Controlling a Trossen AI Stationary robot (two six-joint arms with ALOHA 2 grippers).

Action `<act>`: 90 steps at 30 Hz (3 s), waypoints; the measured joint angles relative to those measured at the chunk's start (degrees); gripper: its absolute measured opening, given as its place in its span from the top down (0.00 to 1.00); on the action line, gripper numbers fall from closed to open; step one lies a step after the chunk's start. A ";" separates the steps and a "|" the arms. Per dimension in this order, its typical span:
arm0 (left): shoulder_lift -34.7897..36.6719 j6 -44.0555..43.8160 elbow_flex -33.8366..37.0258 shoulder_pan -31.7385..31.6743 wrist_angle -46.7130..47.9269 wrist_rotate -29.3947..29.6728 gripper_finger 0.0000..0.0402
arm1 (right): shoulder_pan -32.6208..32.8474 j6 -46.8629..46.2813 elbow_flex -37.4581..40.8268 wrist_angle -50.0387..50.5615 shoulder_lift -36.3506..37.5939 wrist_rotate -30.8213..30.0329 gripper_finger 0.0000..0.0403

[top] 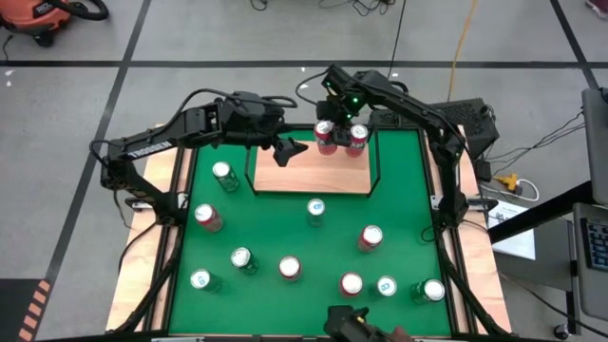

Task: Place canned beverage on shelf
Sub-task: Put the red soda can on the shelf

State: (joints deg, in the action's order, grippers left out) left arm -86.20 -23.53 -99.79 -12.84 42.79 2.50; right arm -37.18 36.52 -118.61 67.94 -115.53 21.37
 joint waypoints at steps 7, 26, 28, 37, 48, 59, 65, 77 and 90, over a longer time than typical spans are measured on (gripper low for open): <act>-1.62 -0.04 0.02 -0.04 0.48 0.02 0.03 | -2.22 1.94 0.00 -1.06 -2.63 0.32 0.27; -2.38 1.56 -0.02 -0.31 0.17 -0.31 0.03 | -2.10 1.85 -0.04 -2.05 -6.55 1.29 0.27; -2.38 2.05 -0.02 -0.31 0.17 -0.71 0.03 | -2.19 2.14 -0.04 -1.57 -6.55 1.24 0.27; -2.38 4.46 -0.02 -0.31 0.24 -0.96 0.03 | -2.19 3.21 -0.04 -3.02 -6.55 -0.37 0.27; -2.38 5.06 -0.02 -0.31 0.24 -0.96 0.03 | -2.13 3.15 -0.04 -2.65 -6.55 -0.50 0.19; -2.38 5.95 -0.02 -0.31 0.26 -0.98 0.03 | -2.10 1.76 -0.04 -0.25 -6.47 -0.44 0.16; -2.38 5.94 -0.02 -0.31 0.28 -0.98 0.03 | -1.17 2.42 -0.04 -0.06 -4.81 -3.33 0.16; -2.38 5.95 -0.02 -0.31 0.30 -1.01 0.03 | -0.23 1.61 -0.04 1.33 -4.34 -10.03 0.16; -2.38 5.85 -0.02 -0.31 0.32 -1.01 0.03 | 0.04 -3.28 -0.02 5.74 -3.55 -12.37 0.16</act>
State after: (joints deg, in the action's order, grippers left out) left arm -88.58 -17.69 -99.81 -13.15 43.10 1.50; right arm -37.14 33.24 -118.63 73.68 -119.09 8.99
